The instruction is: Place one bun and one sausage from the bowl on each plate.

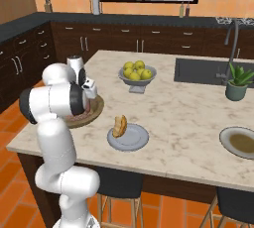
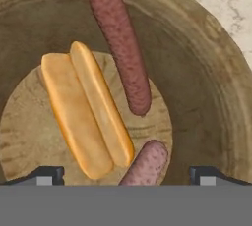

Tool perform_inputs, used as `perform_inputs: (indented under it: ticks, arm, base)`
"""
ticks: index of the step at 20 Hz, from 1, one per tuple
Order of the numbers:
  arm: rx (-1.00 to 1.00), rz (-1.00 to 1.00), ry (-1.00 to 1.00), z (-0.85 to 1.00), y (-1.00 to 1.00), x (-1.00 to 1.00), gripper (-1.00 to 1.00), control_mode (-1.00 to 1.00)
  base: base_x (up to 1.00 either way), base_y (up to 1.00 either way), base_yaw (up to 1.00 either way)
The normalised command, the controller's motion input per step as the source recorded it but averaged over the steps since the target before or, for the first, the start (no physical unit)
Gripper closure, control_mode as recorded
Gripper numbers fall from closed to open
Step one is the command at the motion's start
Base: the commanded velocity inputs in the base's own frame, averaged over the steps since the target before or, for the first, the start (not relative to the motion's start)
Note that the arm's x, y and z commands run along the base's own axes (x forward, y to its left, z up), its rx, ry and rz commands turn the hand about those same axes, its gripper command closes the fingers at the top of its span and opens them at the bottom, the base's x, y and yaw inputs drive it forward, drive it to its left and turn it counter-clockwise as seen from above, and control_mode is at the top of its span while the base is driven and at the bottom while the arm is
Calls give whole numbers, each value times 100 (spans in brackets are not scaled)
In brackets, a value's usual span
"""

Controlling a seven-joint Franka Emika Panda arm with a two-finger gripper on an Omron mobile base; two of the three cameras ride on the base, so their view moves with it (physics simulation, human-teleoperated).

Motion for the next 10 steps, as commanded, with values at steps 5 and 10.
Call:
perform_inputs:
  ticks: [5,10]
  arm:
    - [0,0,0,-1,-11,35,-100,-100]
    - [0,0,-6,-30,-7,13,-100,-100]
  base:
    - [0,0,0]
    - [0,0,0]
